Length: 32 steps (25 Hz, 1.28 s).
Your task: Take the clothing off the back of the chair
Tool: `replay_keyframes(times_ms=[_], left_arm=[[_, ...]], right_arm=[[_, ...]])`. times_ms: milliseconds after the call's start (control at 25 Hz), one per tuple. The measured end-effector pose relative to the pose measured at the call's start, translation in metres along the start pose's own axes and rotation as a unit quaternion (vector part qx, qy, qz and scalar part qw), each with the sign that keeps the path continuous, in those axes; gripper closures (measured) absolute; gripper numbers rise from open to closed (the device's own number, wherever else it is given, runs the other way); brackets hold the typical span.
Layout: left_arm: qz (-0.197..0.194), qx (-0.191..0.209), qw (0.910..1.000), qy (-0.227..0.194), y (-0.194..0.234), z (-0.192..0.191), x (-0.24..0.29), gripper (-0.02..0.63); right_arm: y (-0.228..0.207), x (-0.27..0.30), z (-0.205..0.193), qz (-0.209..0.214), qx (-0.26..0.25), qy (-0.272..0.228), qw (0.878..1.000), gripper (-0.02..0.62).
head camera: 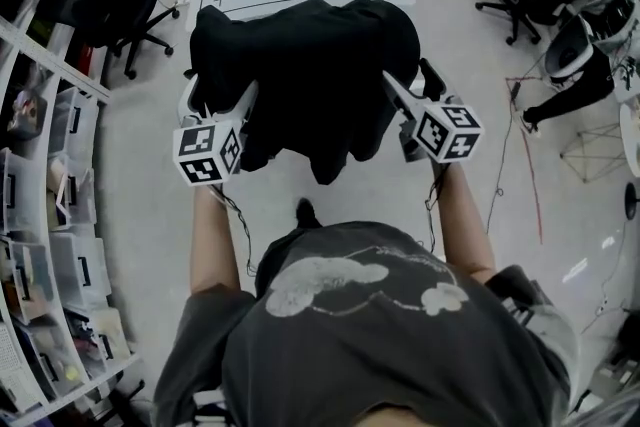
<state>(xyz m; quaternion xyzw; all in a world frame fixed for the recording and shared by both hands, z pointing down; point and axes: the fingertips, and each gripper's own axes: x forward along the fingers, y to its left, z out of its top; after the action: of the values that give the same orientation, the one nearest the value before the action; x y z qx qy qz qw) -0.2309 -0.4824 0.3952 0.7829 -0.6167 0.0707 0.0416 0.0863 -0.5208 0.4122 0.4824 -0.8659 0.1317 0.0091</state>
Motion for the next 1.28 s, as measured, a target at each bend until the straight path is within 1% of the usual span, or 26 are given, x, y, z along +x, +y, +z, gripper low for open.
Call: replay_keyframes(times_ms=[80, 120, 160, 200, 280, 320, 360, 400, 560, 640, 800, 840, 880, 920, 1000, 1120, 1200, 1280], left_arm=[[-0.002, 0.005, 1.0, -0.001, 0.004, 0.002, 0.003, 0.17], [-0.005, 0.011, 0.9999, -0.003, 0.005, 0.003, 0.003, 0.186], [-0.012, 0.017, 0.9998, -0.005, 0.004, 0.004, 0.002, 0.237], [-0.023, 0.023, 0.9994, -0.007, 0.0, 0.005, 0.001, 0.312], [-0.042, 0.038, 0.9983, -0.011, -0.009, 0.007, 0.001, 0.49], [-0.046, 0.047, 0.9978, -0.013, -0.012, 0.008, 0.002, 0.551], [-0.047, 0.053, 0.9974, -0.014, -0.015, 0.009, 0.003, 0.586], [-0.048, 0.055, 0.9972, -0.015, -0.016, 0.009, 0.004, 0.592], [-0.064, 0.035, 0.9972, -0.015, -0.017, 0.009, 0.008, 0.595], [-0.068, 0.037, 0.9969, -0.013, -0.017, 0.009, 0.008, 0.595], [-0.069, 0.035, 0.9969, -0.012, -0.017, 0.008, 0.009, 0.595], [-0.069, 0.034, 0.997, -0.012, -0.017, 0.008, 0.009, 0.595], [-0.069, 0.034, 0.997, -0.012, -0.017, 0.007, 0.008, 0.595], [-0.068, 0.033, 0.9971, -0.011, -0.017, 0.007, 0.008, 0.595], [-0.067, 0.031, 0.9972, -0.01, -0.018, 0.006, 0.008, 0.595], [-0.064, 0.028, 0.9975, -0.008, -0.017, 0.004, 0.007, 0.595], [-0.06, 0.029, 0.9978, -0.006, -0.017, 0.003, 0.004, 0.595], [-0.054, 0.03, 0.9981, -0.004, -0.017, 0.002, -0.001, 0.595]], right_arm=[[0.0, 0.005, 0.001, 0.0, -0.007, 0.003, 1.0, 0.198], [0.001, 0.006, 0.002, 0.002, -0.012, 0.005, 1.0, 0.199], [0.003, 0.006, 0.003, 0.005, -0.018, 0.007, 1.0, 0.199], [0.005, 0.006, 0.004, 0.01, -0.023, 0.007, 1.0, 0.199], [0.009, 0.006, 0.007, 0.023, -0.028, 0.003, 0.999, 0.199], [0.011, 0.006, 0.008, 0.029, -0.028, 0.002, 0.999, 0.199], [0.012, 0.007, 0.008, 0.035, -0.027, 0.001, 0.999, 0.199], [0.013, 0.008, 0.008, 0.039, -0.027, 0.002, 0.999, 0.199], [0.015, 0.017, 0.009, 0.042, -0.04, 0.011, 0.998, 0.199], [0.016, 0.026, 0.009, 0.04, -0.047, 0.02, 0.998, 0.199], [0.019, 0.041, 0.008, 0.046, -0.045, 0.039, 0.997, 0.201], [0.02, 0.043, 0.007, 0.046, -0.044, 0.044, 0.997, 0.215], [0.02, 0.046, 0.006, 0.047, -0.042, 0.049, 0.997, 0.254], [0.022, 0.047, 0.006, 0.051, -0.041, 0.054, 0.996, 0.309], [0.028, 0.051, 0.003, 0.062, -0.045, 0.063, 0.995, 0.4], [0.04, 0.052, 0.003, 0.073, -0.076, 0.067, 0.992, 0.589], [0.043, 0.049, 0.002, 0.066, -0.097, 0.066, 0.991, 0.597], [0.041, 0.042, 0.001, 0.059, -0.104, 0.066, 0.991, 0.597]])
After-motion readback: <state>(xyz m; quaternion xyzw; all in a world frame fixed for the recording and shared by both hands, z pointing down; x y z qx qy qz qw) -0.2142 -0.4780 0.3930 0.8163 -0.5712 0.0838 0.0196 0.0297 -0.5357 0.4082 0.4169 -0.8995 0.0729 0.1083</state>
